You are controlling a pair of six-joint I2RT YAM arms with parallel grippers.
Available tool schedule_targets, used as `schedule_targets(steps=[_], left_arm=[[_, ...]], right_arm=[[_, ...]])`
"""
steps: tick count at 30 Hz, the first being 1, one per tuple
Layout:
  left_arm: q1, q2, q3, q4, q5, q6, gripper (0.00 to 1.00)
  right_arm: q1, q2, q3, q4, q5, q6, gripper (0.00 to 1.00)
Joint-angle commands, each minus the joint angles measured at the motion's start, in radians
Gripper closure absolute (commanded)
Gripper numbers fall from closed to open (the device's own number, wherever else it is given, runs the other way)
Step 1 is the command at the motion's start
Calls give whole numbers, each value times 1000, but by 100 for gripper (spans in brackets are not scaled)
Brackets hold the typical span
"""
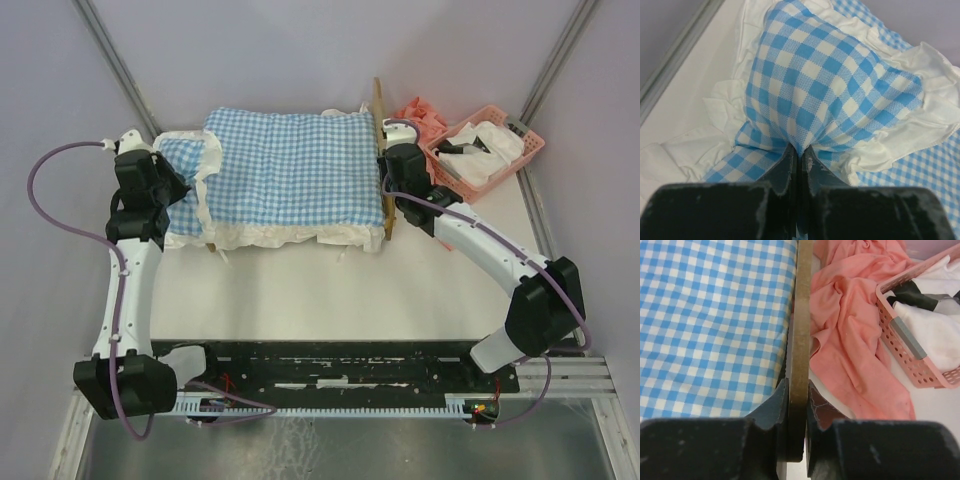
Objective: Set up the pet bed
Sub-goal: Pick up the pillow at the center of the board, then place the pillow on the mattress.
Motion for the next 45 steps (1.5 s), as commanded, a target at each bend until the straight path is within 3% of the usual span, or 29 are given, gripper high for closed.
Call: schedule_targets(steps=[1, 6, 11, 15, 23, 27, 35, 38, 45], left_arm=[[-44, -71, 93, -21, 150, -21, 97], [-133, -76, 104, -30, 195, -44, 97], [-271, -53, 48, 15, 158, -111, 97], [-390, 19, 64, 66, 84, -149, 97], [-564, 166, 31, 178, -130, -349, 97], [-607, 229, 19, 192, -222, -459, 97], [-662, 312, 127, 49, -384, -693, 97], [-712, 345, 193, 17, -439, -722, 96], [-764, 512, 393, -232, -546, -849, 93]], right_arm=[[1, -21, 59, -60, -173, -83, 93], [39, -116, 8, -102, -314, -25, 98], [146, -180, -32, -104, -331, 111, 98], [264, -188, -29, -104, -197, 176, 98], [353, -204, -125, -54, 28, 591, 94], [357, -222, -161, -44, 53, 673, 84], [359, -376, -267, -15, 115, 599, 51], [360, -426, -308, -19, 149, 586, 46], [359, -542, -373, -50, 205, 546, 43]])
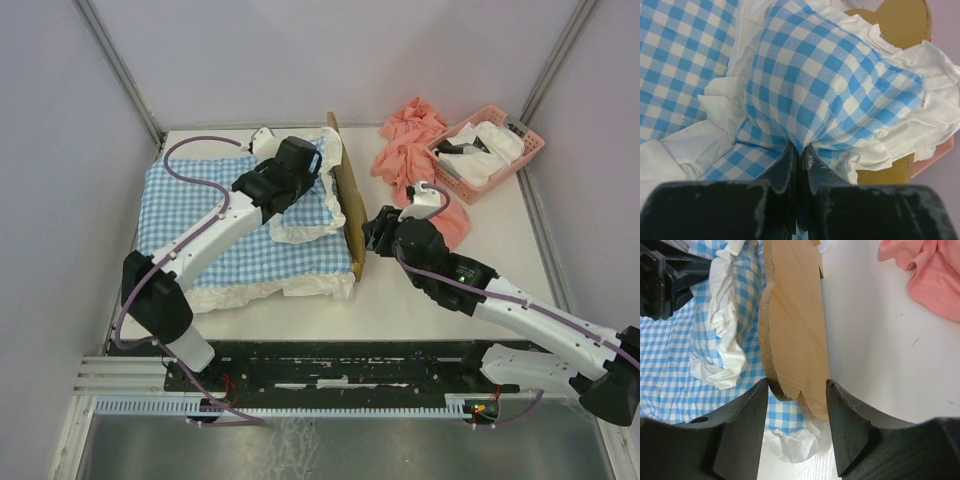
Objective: Set up the pet bed
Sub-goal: Place the pillow on the mattress.
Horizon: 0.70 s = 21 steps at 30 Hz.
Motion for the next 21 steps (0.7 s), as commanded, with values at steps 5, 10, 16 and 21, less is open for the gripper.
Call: schedule_targets(steps=[5, 10, 16, 21], left_arm=[[-35, 130, 157, -223, -186, -213, 92], [-35, 175, 208, -252, -191, -219, 63], [-37, 152, 249, -243, -179, -115, 17], [-37, 66, 198, -186, -193, 62, 15]], right_arm=[[-4, -121, -40, -22, 133, -48, 42], [-6, -130, -53, -25, 139, -56, 41], [-4, -123, -81, -23, 127, -118, 36], [-5, -138, -94, -77, 178, -261, 27]])
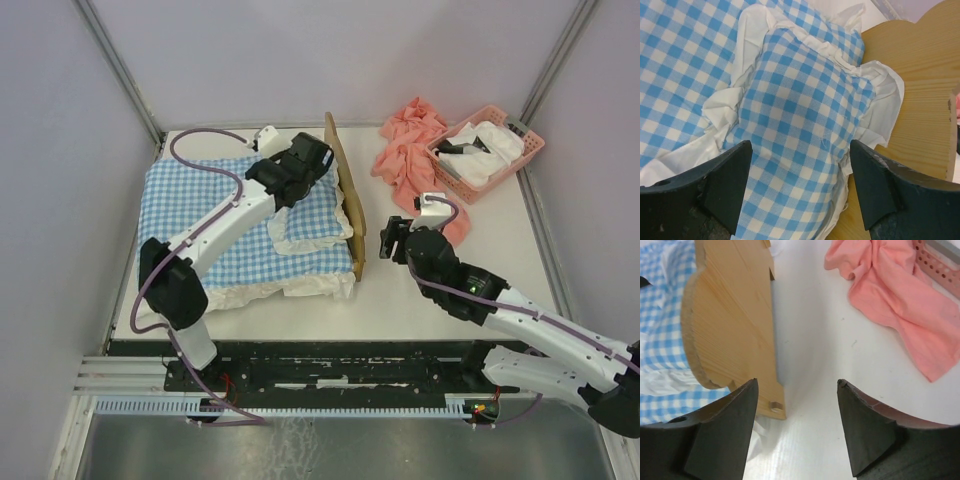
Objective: Set up the pet bed
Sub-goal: Place the pillow on the mattress.
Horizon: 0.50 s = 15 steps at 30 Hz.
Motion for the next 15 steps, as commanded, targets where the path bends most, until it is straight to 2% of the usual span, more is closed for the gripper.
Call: schedule_targets(steps=[1, 3, 4, 5, 7, 10, 12, 15], left_arm=[[-3, -134, -49, 105, -20, 222, 15], [-2, -197, -148, 256, 77, 381, 16], [-2, -230, -199, 330, 142, 454, 16], [-2, -266, -243, 389, 198, 518, 17], [-2, -333, -314, 460, 307, 633, 17], [-2, -431, -364, 396, 341, 719, 2], [-3, -508, -383, 330, 321, 722, 1], [-2, -655, -445, 306, 372, 766, 1]], right_arm=[[-1, -29, -6, -48, 68, -134, 24], [-1, -57, -21, -73, 67, -136, 14], [-2, -76, -32, -78, 55, -140, 3], [-2, -92, -41, -83, 44, -143, 1], [-2, -126, -49, -109, 23, -144, 1], [-3, -164, -24, -171, -3, -164, 1], [-2, -187, 25, -264, -14, -143, 1], [-2, -218, 86, -351, -53, -118, 1]])
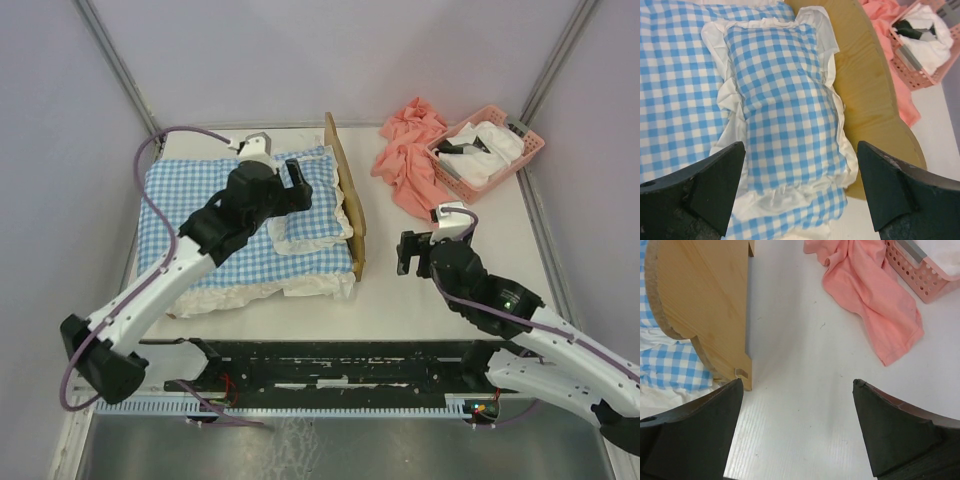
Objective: Set up the pet bed
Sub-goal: Place the pillow on the mattress, then reset both arms
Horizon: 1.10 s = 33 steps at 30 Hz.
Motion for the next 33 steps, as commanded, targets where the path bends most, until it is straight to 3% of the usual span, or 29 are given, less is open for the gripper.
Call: schedule_targets(steps=[1, 5, 11, 17, 21, 33], left_arm=[[-2, -231, -70, -1, 85, 156, 1], [-3, -472, -194, 13, 147, 173, 1], [-2, -743, -380, -18, 177, 120, 1], [-1, -942, -496, -18, 76, 93, 1], [-2, -977, -499, -42, 15, 84, 1], [-2, -954, -394, -62, 61, 142, 1]], right_arm=[[-1, -57, 108, -131, -61, -3, 1], [-1, -117, 91, -128, -84, -11, 1], [-1, -160, 85, -166, -99, 105, 1], [-1, -176, 25, -160, -99, 155, 1], [-1, -182, 22, -175, -103, 183, 1], [-2, -153, 127, -220, -51, 141, 1]])
